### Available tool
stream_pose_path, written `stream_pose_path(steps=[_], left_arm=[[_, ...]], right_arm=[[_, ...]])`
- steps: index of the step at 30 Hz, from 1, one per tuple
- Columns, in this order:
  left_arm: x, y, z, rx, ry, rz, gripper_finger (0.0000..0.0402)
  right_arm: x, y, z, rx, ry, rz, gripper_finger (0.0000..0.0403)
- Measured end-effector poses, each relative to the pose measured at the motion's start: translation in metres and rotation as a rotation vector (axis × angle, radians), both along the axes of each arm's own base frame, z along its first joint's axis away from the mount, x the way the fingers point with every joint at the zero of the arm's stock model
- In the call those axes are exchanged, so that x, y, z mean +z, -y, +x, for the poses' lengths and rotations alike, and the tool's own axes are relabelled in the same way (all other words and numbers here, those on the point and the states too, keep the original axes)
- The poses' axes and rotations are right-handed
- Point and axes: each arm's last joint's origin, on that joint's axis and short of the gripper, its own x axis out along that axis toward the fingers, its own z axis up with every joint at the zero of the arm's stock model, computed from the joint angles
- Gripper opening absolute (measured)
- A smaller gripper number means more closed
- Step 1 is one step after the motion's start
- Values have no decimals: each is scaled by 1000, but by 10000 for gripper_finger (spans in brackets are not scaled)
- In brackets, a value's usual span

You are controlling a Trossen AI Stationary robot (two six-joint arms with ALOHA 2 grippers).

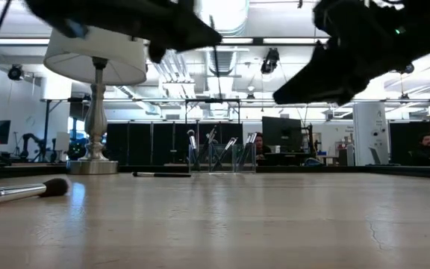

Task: Put items in baskets/containers
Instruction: Put the eye groomer brush into the transparent organizer

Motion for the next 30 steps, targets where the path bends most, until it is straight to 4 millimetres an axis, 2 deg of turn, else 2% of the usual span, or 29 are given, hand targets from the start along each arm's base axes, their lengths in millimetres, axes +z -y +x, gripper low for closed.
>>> stream_pose_path(steps=[5, 10, 13, 22, 30], left_arm=[[11, -55, 27, 135, -55, 10, 11], [12, -117, 31, 165, -19, -67, 11], [12, -144, 35, 217, 2, -57, 11], [-8, -204, 58, 343, -47, -8, 11], [-19, -230, 71, 401, -99, 37, 11]], right_arm=[[-6, -8, -25, -40, 68, -17, 13], [-9, -13, -35, -81, 81, -68, 9], [-9, -14, -35, -76, 78, -71, 8], [-2, -18, -30, -60, 82, -98, 8], [-2, -18, -30, -58, 79, -101, 8]])
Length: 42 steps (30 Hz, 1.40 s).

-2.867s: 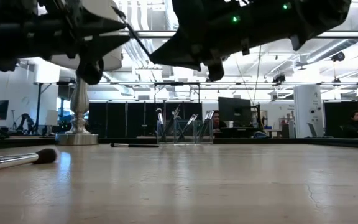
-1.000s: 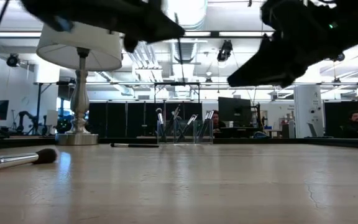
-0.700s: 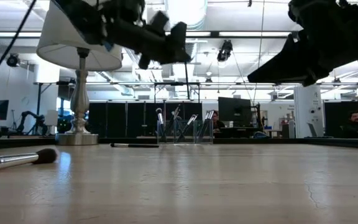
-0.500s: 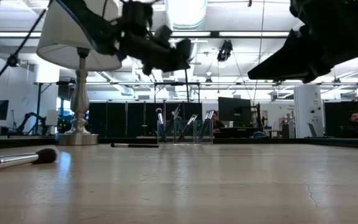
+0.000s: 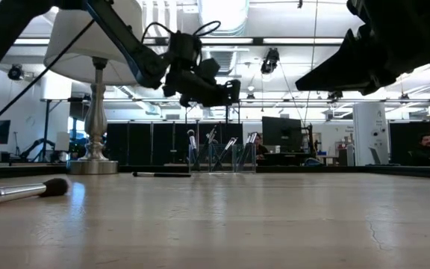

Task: Put items in baskets/containers
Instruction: Put the eye groomer brush into the transparent organizer, then put the powder brush into the transparent organizer

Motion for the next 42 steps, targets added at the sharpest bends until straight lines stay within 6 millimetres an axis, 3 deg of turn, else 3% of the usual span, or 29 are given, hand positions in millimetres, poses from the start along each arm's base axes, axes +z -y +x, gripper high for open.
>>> stream_pose_path(steps=[9, 19, 31, 42], left_arm=[[-18, -11, -2, 31, -57, -84, 11], [-25, -15, -5, 53, -82, -198, 86], [10, -5, -6, 14, -104, -230, 96], [21, -3, -9, 34, -198, -320, 96]], right_arm=[[0, -3, -2, 13, -5, -5, 8], [0, -3, -2, 13, -5, -5, 8], [0, -3, -2, 14, -5, -5, 8], [0, -3, -2, 15, -1, -2, 8]])
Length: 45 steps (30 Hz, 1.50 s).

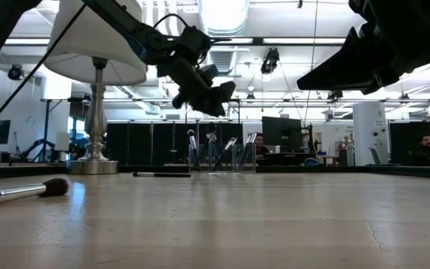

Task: Put items in baskets/containers
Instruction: Put the powder brush into the transparent organizer

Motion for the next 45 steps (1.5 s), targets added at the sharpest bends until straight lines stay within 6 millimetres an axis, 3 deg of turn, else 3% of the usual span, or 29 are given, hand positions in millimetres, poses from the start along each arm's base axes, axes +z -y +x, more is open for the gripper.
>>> stream_pose_path(steps=[7, 14, 17, 22, 29, 36, 45], left_arm=[[34, 40, -8, -206, -62, 24, 91], [57, 128, -38, -410, -179, 44, 29], [45, 171, -59, -447, -193, 21, 5], [11, 236, -102, -480, -252, -38, 1], [-31, 296, -156, -494, -244, -197, 0], [-59, 325, -180, -474, -228, -353, 5], [-63, 349, -164, -404, -281, -532, 88]], right_arm=[[-1, 0, 0, 0, -7, -5, 8], [-1, 0, 0, -1, -5, 2, 9], [-1, 0, 0, 14, -11, 13, 8], [-2, 0, 2, 84, -37, 45, 9], [-2, 1, 3, 78, -27, 59, 9], [-1, 2, 4, 71, -23, 65, 9], [-1, 2, 4, 69, -20, 69, 9]])
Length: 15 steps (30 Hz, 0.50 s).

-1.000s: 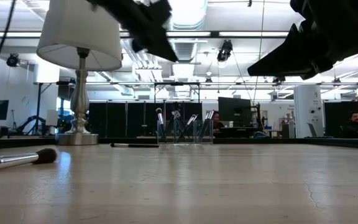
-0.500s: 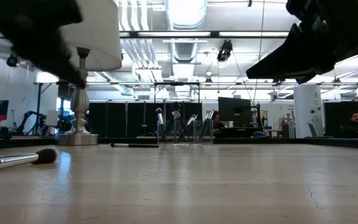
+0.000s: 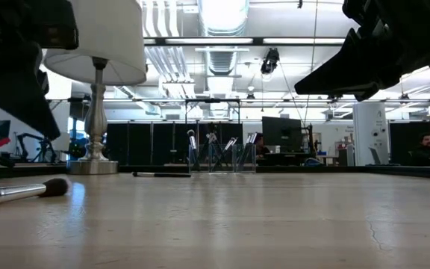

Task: Put items in baskets/containers
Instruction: Put the powder brush into the transparent organizer

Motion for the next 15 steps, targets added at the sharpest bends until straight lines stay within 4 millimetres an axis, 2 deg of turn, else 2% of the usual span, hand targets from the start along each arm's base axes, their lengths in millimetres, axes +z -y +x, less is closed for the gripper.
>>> stream_pose_path(steps=[6, 11, 15], left_arm=[[0, 11, 11, 78, -108, -23, 133], [0, 21, 23, 91, -136, -31, 148], [-8, 20, 27, 136, -236, 28, 151]], right_arm=[[0, 0, 0, 1, -1, -1, 8], [0, 0, 0, 1, -4, -2, 9], [0, 0, 0, 2, -5, -2, 9]])
